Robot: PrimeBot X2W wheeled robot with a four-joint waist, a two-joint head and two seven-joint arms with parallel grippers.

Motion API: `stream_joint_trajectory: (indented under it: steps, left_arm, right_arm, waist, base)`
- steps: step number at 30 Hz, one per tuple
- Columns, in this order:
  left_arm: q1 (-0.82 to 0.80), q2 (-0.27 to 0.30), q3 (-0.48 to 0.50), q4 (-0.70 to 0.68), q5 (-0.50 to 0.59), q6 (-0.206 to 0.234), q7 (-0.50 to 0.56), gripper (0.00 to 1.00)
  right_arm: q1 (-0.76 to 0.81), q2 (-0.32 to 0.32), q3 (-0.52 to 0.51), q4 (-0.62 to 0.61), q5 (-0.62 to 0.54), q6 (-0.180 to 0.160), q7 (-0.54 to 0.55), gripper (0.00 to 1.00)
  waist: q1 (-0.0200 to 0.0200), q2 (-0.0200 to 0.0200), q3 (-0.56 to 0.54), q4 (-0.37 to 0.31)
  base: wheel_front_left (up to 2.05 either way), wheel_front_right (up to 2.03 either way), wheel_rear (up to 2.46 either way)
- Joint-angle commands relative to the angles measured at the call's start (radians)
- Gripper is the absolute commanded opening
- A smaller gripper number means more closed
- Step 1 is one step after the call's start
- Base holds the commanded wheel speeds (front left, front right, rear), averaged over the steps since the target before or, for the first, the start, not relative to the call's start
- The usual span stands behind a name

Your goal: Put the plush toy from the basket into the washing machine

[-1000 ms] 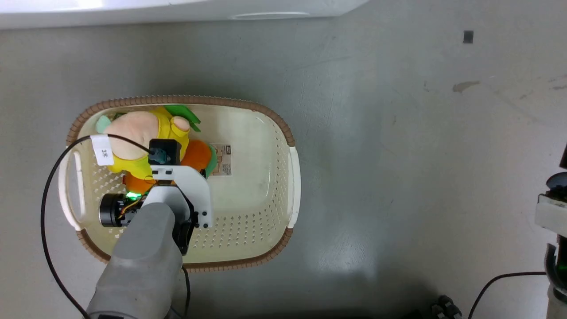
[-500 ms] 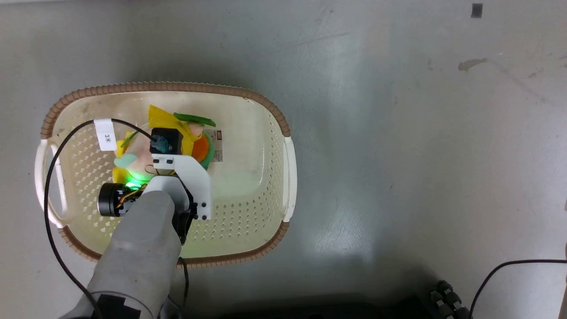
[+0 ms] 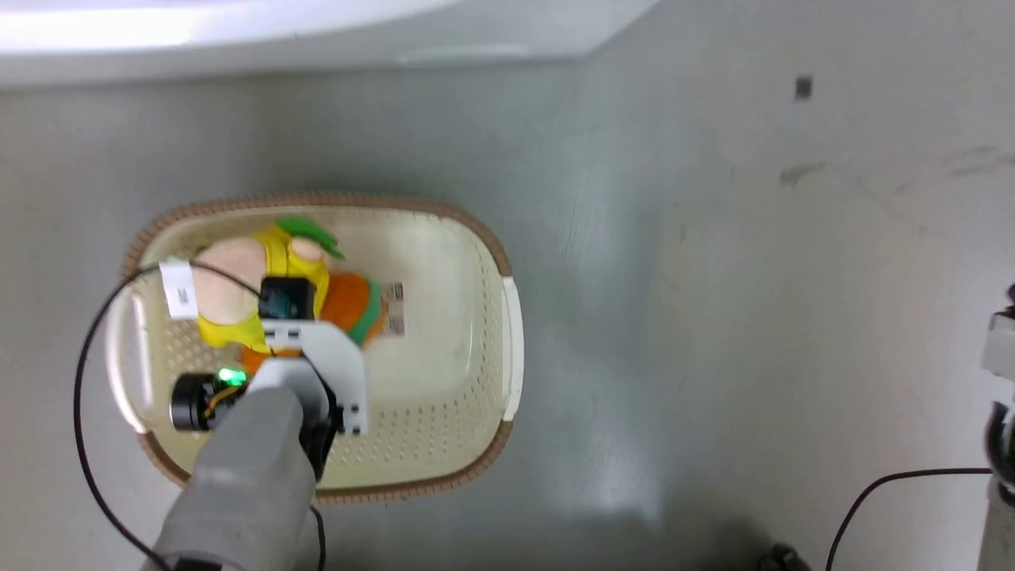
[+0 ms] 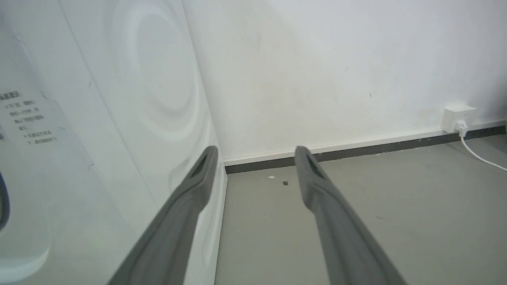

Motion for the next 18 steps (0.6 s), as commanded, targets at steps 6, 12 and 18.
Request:
stream_joint_trajectory:
  steps: [6,12,18]
  left_arm:
    - [0.075,-0.009,-0.017,0.001,-0.003,-0.029,-0.062,0.0]
    - [0.144,-0.017,-0.032,0.001,-0.006,-0.055,-0.138,0.0]
    - [0.187,-0.018,-0.041,-0.005,-0.009,-0.068,-0.218,0.0]
  right_arm:
    - [0.048,0.0,0.025,0.043,0.002,-0.001,-0.004,1.0]
    - [0.114,0.0,0.048,0.077,0.001,-0.001,-0.004,1.0]
    - [0.177,0.0,0.055,0.102,-0.001,-0.001,-0.004,1.0]
  waist:
    - [0.0,0.0,-0.191,0.018]
    - [0.0,0.0,-0.33,0.039]
    - [0.0,0.0,-0.446,0.058]
  base:
    - [0.0,0.0,0.0]
    - [0.0,0.0,0.0]
    - [0.0,0.0,0.0]
